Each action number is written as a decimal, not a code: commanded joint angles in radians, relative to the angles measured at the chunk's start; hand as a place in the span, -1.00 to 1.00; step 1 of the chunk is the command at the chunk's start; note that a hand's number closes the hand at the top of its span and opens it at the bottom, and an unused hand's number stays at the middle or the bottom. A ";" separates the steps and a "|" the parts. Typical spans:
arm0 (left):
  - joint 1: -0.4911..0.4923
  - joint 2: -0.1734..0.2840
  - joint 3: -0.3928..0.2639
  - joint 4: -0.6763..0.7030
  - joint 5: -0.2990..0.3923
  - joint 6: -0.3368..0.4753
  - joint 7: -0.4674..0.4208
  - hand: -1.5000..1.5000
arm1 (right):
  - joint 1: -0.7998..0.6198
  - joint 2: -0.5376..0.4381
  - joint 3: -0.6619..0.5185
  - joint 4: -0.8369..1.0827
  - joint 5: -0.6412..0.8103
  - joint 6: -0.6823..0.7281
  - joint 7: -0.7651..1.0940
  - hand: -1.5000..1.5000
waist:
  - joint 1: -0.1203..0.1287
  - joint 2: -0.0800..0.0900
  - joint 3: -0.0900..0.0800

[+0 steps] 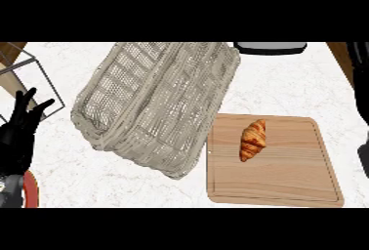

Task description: Pick the croissant from the cutting board and place it in the basket

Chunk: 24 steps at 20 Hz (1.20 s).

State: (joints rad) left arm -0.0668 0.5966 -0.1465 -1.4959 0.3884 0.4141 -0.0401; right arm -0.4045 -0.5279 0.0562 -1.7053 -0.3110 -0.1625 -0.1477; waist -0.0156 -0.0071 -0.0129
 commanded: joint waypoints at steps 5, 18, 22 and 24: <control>-0.012 -0.002 0.000 -0.004 -0.014 0.014 0.019 0.00 | 0.198 -0.165 -0.038 0.191 0.330 -0.292 0.300 1.00 | -0.069 0.009 0.002; -0.092 -0.040 -0.083 0.014 -0.018 -0.046 0.084 0.00 | 0.133 -0.033 0.067 0.487 1.079 -0.748 0.719 -1.00 | 0.022 0.018 -0.006; -0.108 -0.046 -0.082 0.017 -0.024 -0.028 0.098 0.00 | 0.104 -0.019 0.096 0.511 1.152 -0.523 0.933 -1.00 | 0.020 0.005 -0.009; -0.120 -0.040 -0.085 0.023 -0.027 -0.037 0.104 0.00 | 0.110 0.008 0.130 0.545 1.156 -0.401 1.028 -1.00 | 0.023 0.011 -0.010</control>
State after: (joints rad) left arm -0.1750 0.5591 -0.2241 -1.4779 0.3648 0.3808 0.0553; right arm -0.2820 -0.5379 0.1567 -1.2158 0.7842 -0.7199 0.7037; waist 0.0011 0.0032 -0.0200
